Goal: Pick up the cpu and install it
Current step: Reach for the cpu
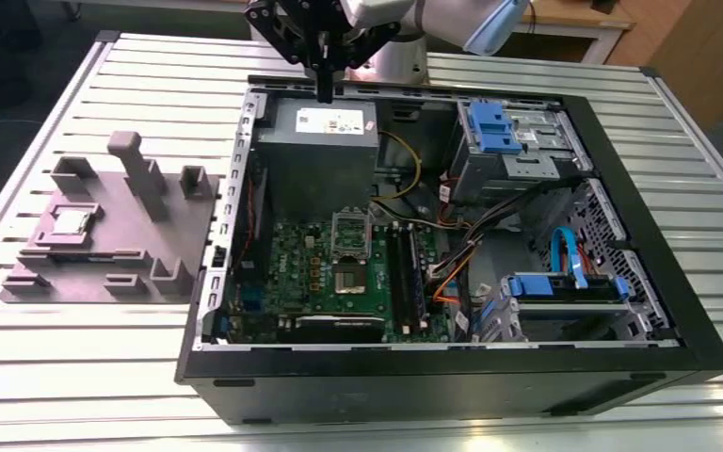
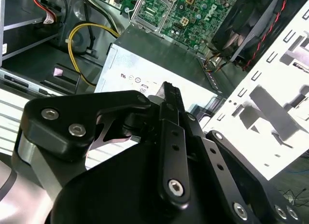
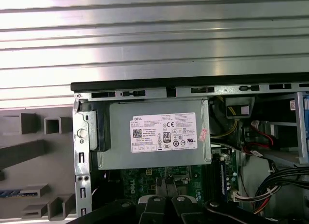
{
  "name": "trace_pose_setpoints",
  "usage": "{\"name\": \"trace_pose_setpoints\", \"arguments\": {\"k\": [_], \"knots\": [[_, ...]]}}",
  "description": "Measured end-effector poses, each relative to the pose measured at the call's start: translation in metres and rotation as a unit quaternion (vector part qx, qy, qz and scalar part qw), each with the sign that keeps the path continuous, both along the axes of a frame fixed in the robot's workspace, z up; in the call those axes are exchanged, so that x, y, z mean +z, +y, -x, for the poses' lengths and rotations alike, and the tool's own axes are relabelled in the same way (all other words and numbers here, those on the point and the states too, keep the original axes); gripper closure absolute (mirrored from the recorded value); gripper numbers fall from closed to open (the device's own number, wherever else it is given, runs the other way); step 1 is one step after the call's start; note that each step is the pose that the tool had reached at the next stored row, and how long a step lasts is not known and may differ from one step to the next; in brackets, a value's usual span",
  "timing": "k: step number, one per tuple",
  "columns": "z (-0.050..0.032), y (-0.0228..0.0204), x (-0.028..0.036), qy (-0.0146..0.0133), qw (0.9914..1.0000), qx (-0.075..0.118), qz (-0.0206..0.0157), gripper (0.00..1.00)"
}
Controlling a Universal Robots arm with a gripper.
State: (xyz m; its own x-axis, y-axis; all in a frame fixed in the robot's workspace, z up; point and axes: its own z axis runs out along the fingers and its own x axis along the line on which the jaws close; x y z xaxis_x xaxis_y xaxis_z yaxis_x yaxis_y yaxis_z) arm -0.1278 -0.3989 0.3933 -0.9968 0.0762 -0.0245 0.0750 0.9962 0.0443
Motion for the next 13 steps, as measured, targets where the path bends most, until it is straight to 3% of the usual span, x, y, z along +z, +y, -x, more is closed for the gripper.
{"name": "trace_pose_setpoints", "arguments": {"k": [13], "knots": [[0.0048,0.0,0.0,0.0,1.0,0.0,0.0,0.9]]}}
